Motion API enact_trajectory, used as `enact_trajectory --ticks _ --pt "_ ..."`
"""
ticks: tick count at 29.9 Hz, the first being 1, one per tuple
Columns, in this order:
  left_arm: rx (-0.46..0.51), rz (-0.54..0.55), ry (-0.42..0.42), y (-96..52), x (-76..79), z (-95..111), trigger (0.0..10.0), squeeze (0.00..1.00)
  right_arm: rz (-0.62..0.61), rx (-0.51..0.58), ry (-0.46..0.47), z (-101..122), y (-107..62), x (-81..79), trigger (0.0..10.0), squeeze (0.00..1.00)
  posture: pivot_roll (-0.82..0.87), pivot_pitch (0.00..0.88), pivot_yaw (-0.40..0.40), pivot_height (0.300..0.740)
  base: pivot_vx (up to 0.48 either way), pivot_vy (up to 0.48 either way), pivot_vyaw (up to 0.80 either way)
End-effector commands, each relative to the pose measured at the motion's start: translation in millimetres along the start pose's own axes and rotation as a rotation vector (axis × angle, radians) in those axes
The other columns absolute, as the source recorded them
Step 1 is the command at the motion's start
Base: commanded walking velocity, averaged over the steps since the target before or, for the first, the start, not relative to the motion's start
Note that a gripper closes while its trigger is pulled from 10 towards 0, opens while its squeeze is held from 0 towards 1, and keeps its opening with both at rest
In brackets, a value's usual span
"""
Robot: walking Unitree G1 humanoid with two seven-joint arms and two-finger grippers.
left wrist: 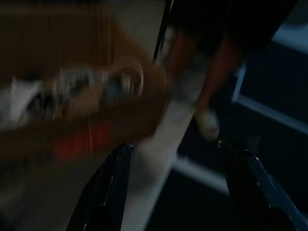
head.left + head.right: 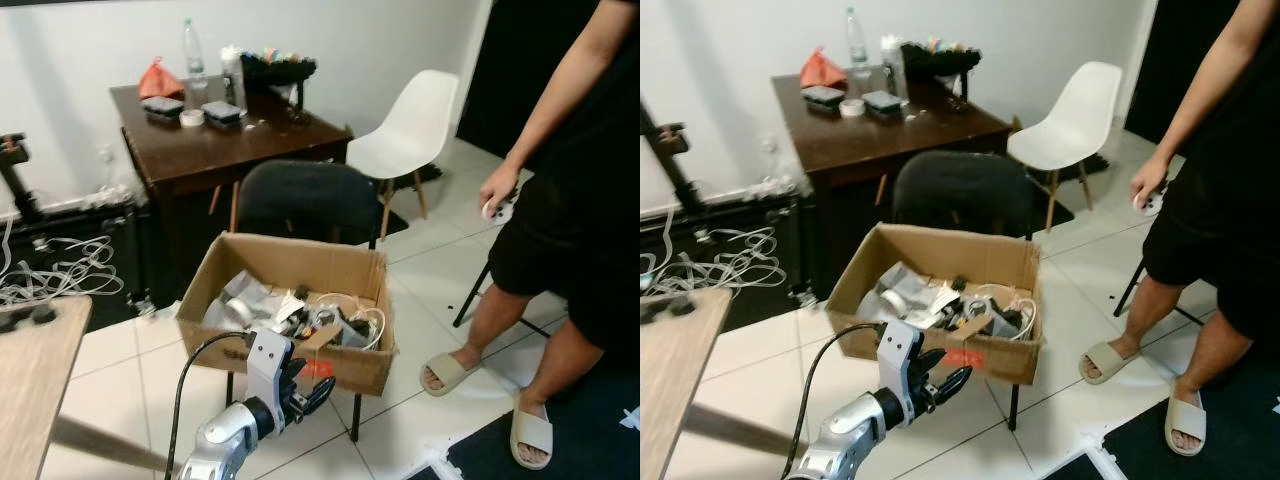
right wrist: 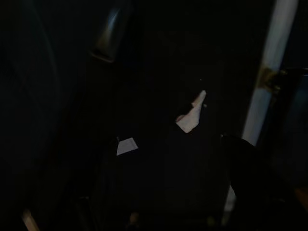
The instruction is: Picking trash to rubbish bin
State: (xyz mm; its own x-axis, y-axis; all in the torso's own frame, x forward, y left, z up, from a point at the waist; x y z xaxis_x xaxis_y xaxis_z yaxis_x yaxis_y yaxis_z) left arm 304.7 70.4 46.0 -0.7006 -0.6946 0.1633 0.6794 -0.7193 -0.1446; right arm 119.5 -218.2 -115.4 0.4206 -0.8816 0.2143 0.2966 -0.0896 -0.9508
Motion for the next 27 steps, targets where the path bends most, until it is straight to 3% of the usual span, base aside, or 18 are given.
enact_trajectory --ticks 1,3,5,9,11,12,13,14,15,16,18,19,21,27 --pt "-0.089 -0.016 0.062 -3.6 4.2 -17 10.0 0.00 0.008 -0.017 0.001 -7 -0.4 -2.4 10.0 0.00 -0.15 0.119 0.047 0.740 -0.322 0.000 0.00" --pt "-0.139 -0.015 0.109 -6.5 4.7 -26 10.0 0.00 0.008 -0.016 -0.002 -7 -0.3 -2.4 10.0 0.00 -0.15 0.119 0.047 0.740 0.000 0.000 0.00" --pt "-0.259 -0.003 0.186 -17.4 5.2 -50 10.0 0.00 0.008 -0.011 -0.001 -6 -0.3 -2.3 10.0 0.00 -0.14 0.121 0.047 0.740 0.000 0.000 0.00" --pt "-0.294 0.005 0.183 -22.5 5.8 -59 10.0 0.00 0.009 -0.009 0.001 -5 -0.2 -2.6 10.0 0.00 -0.14 0.121 0.048 0.740 0.000 0.000 0.00" --pt "-0.344 0.065 0.081 -34.7 4.2 -78 10.0 0.00 0.010 -0.007 0.003 -4 -0.1 -2.9 10.0 0.00 -0.14 0.120 0.050 0.740 0.000 0.000 0.00" --pt "-0.417 0.107 0.050 -46.3 3.4 -93 10.0 0.00 0.010 -0.005 0.004 -4 -0.1 -3.2 10.0 0.00 -0.14 0.120 0.054 0.740 0.000 0.000 0.00" --pt "-0.417 0.107 0.050 -46.3 3.4 -93 10.0 0.00 0.010 -0.005 0.004 -4 -0.1 -3.2 10.0 0.00 -0.14 0.120 0.054 0.740 0.000 0.000 0.00" --pt "-0.556 0.153 0.044 -68.3 4.7 -119 10.0 0.00 0.010 -0.004 0.008 -3 0.0 -3.4 10.0 0.00 -0.14 0.120 0.054 0.740 0.000 0.000 0.00" --pt "-0.556 0.153 0.044 -68.3 4.7 -119 10.0 0.00 0.010 -0.004 0.008 -3 0.0 -3.4 10.0 0.00 -0.14 0.120 0.054 0.740 0.000 0.000 0.00" --pt "-0.658 0.177 0.048 -86.2 7.7 -137 10.0 0.00 0.011 -0.003 0.011 -3 0.1 -3.7 10.0 0.00 -0.15 0.117 0.054 0.740 0.000 0.000 0.00" --pt "-0.739 0.211 0.038 -104.1 10.9 -153 10.0 0.00 0.012 -0.003 0.012 -3 0.1 -4.0 10.0 0.00 -0.15 0.115 0.055 0.740 0.000 0.000 0.00" --pt "-0.739 0.211 0.038 -104.1 10.9 -153 10.0 0.00 0.012 -0.003 0.012 -3 0.1 -4.0 10.0 0.00 -0.15 0.115 0.055 0.740 0.000 0.000 0.00" --pt "-0.784 0.290 -0.026 -122.2 9.9 -163 10.0 0.00 0.011 -0.004 0.015 -3 0.0 -3.8 10.0 0.00 -0.15 0.113 0.056 0.740 0.000 0.000 0.00" --pt "-0.843 0.363 -0.082 -143.8 9.1 -175 10.0 0.00 0.008 -0.005 0.012 -4 -0.1 -2.7 10.0 0.00 -0.15 0.103 0.053 0.740 0.000 -0.234 0.00"
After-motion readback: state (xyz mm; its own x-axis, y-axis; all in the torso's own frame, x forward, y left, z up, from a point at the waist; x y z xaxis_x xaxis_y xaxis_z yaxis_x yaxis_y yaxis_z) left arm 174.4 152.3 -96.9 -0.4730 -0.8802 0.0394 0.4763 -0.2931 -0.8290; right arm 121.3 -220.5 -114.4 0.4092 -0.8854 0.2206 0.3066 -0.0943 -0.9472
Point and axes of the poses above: a point about 5 cm out from each wrist's last joint towards the gripper, its own y axis pointing out of the wrist towards the gripper, its own z axis along the axis of the wrist's last joint, x = y × z, the point moved 1 cm from there along y, pointing out of the wrist towards the gripper, and after that the axes turned 2 degrees about -y, right-handed, at the moved point
